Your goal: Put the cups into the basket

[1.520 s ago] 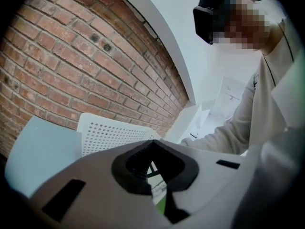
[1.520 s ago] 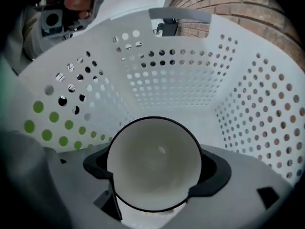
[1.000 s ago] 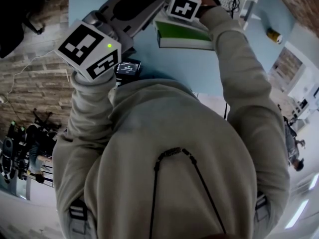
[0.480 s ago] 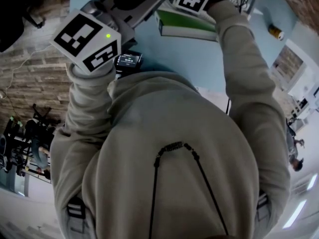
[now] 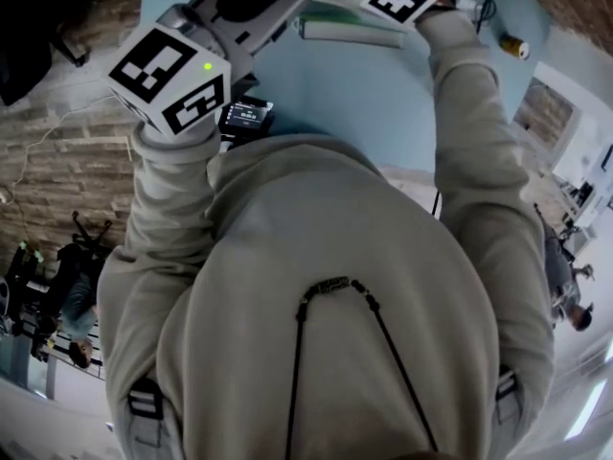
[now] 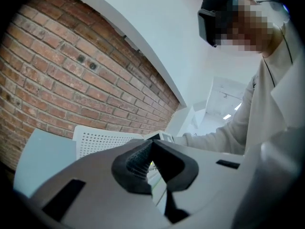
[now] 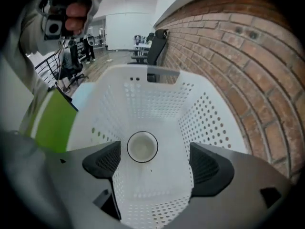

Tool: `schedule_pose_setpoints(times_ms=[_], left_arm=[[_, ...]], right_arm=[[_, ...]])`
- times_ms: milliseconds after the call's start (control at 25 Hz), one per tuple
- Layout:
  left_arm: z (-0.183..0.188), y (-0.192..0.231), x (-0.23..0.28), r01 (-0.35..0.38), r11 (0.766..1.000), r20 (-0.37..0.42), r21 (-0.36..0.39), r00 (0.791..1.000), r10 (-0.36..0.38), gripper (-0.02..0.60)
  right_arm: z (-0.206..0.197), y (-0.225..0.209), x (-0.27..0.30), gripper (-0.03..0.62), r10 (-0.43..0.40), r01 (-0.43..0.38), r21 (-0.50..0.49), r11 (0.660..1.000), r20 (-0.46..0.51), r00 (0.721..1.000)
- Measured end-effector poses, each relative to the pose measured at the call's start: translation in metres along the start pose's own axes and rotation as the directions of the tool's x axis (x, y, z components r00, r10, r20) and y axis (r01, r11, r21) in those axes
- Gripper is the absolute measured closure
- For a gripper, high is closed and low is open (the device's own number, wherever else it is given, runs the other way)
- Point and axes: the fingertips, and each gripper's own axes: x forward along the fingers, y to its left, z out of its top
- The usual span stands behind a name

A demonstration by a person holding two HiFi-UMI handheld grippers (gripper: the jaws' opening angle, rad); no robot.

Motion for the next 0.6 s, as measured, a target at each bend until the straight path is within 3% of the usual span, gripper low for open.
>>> schedule_pose_setpoints(times_ms=[160, 280, 400, 440, 520, 600], left_arm=[[0.007, -0.026, -0.015, 0.021, 0.999, 0.022, 0.025, 1.000, -0.021, 0.584], [0.014, -0.045, -0.027, 0.031, 0.999, 0.029, 0.045, 0.999, -0.032, 0.584], [0.010, -0.068, -0.037, 0.052, 0.997, 0.027, 0.055, 0.998, -0.053, 0.584], [0.009, -0.075, -0.040, 0.061, 0.996, 0.028, 0.058, 0.998, -0.063, 0.584], [0.005, -0.093, -0.044, 0.083, 0.995, 0.026, 0.063, 0.996, -0.085, 0.584], [0.003, -0.112, -0.046, 0.107, 0.992, 0.023, 0.067, 0.994, -0.109, 0.584]], right_arm=[[0.025, 0.002, -0.062, 0.158, -0.088, 0.083, 0.047, 0.995, 0.129, 0.988], [0.059, 0.014, -0.117, 0.160, -0.156, 0.138, 0.085, 0.987, 0.251, 0.955], [0.080, 0.045, -0.158, 0.178, -0.176, 0.130, 0.150, 0.980, 0.362, 0.915], [0.086, 0.056, -0.170, 0.219, -0.183, 0.120, 0.177, 0.977, 0.402, 0.897], [0.095, 0.077, -0.194, 0.429, -0.193, 0.080, 0.243, 0.967, 0.491, 0.849], [0.096, 0.096, -0.217, 0.483, -0.186, 0.001, 0.306, 0.952, 0.577, 0.795]])
